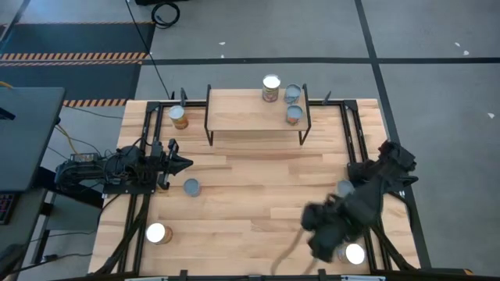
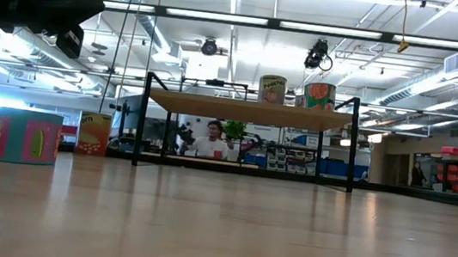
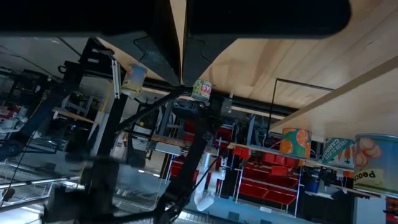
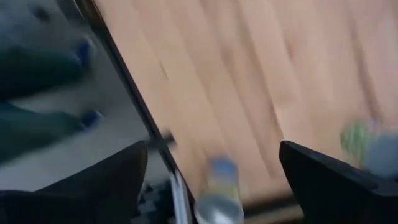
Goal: Pick and place cans onto a shelf
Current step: Put the canned peaches on the shelf aligned with the other canned peaches
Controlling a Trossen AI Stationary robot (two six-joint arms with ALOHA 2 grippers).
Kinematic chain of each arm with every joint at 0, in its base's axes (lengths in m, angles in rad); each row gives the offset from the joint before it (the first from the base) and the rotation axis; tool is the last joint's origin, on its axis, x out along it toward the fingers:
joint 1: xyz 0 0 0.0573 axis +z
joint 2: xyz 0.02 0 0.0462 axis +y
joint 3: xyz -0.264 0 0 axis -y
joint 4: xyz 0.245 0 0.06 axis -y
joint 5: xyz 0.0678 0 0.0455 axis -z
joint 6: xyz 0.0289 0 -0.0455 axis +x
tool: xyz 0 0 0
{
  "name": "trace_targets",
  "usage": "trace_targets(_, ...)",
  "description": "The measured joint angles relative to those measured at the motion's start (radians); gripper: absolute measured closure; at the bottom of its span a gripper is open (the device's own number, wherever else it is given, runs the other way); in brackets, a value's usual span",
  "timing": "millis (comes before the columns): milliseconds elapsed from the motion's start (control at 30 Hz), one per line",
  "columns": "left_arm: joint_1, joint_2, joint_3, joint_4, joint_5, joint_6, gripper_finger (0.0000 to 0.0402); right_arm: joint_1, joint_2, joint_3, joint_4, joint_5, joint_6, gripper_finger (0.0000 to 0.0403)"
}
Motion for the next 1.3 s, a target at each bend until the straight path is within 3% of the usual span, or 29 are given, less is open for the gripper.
trace_targets(133,0.0,0.0,0.0,0.0,0.0,0.0,0.0379,0.098,-0.002,-0.125,-0.001,-0.1,0.037,0.0007)
trace_targets(300,0.0,0.0,0.0,0.0,0.0,-0.001,0.0379,0.202,-0.026,-0.262,0.041,-0.129,0.081,0.0007)
trace_targets(467,0.0,0.0,0.0,0.0,0.0,0.0,0.0379,0.312,-0.114,-0.406,0.188,-0.1,0.151,0.0004)
trace_targets(667,0.0,0.0,0.0,0.0,0.0,0.0,0.0379,0.437,-0.198,-0.563,0.265,-0.036,0.117,0.0004)
trace_targets(900,0.0,0.0,0.0,0.0,0.0,0.0,0.0379,0.458,-0.188,-0.683,0.462,-0.073,-0.016,0.0003)
trace_targets(1300,0.0,0.0,0.0,0.0,0.0,0.0,0.0379,0.448,-0.132,-0.688,0.477,-0.043,-0.122,0.0003)
